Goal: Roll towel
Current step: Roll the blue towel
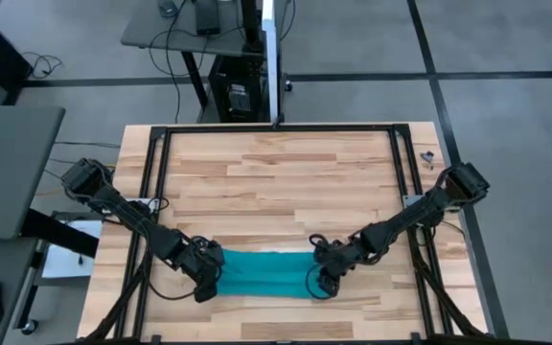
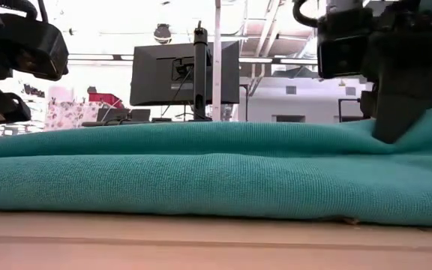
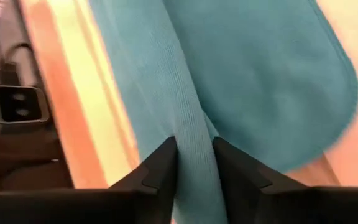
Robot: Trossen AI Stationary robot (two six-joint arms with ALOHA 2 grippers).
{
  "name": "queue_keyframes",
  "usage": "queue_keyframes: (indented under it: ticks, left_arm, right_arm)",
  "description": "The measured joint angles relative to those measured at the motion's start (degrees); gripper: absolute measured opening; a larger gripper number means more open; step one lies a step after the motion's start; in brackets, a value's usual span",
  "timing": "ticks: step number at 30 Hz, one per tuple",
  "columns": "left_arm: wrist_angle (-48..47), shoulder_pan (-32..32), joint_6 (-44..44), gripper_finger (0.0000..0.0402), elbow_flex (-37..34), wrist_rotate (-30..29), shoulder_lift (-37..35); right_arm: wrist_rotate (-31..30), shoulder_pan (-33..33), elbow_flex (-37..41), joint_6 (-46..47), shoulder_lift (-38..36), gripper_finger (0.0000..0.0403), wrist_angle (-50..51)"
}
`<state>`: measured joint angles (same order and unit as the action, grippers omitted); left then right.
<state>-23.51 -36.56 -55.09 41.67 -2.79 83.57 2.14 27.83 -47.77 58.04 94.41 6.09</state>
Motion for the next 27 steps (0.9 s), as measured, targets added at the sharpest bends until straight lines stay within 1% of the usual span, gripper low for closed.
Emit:
queue_keyframes:
  ticks: [4,8,12,15,17,22,24,27]
  left_arm:
    - [-0.3,0.0,0.0,0.0131,0.0,-0.1,0.0]
    - [-0.7,0.0,0.6,0.0146,0.1,-0.1,0.0]
    - [-8.2,0.3,2.5,0.0148,3.1,-2.2,0.0]
    - [-15.0,0.3,4.4,0.0148,6.5,-6.5,0.0]
    - [-16.6,0.4,5.2,0.0148,8.1,-9.1,0.0]
    - [-14.0,0.1,6.3,0.0148,9.1,-9.8,0.0]
    - [-12.5,-0.6,6.2,0.0148,9.1,-10.1,0.0]
    - [-10.3,-1.9,6.7,0.0148,9.1,-10.2,0.0]
  right_arm:
    - [0.0,0.3,0.0,2.0,0.4,0.0140,1.5]
    - [0.1,0.0,0.0,0.5,0.3,0.0199,1.6]
    - [0.1,-1.2,0.0,-1.4,-1.0,0.0241,4.0]
    - [0.1,-2.3,0.0,-2.7,-3.2,0.0250,5.5]
    - [0.0,-2.7,0.0,-3.9,-4.7,0.0249,5.9]
    - [-0.4,-1.4,-0.1,-4.3,-5.6,0.0245,5.3]
    - [-1.6,0.1,-0.1,-4.2,-4.9,0.0245,3.0]
    - [-3.9,2.5,-0.1,-5.9,-2.9,0.0245,-3.0]
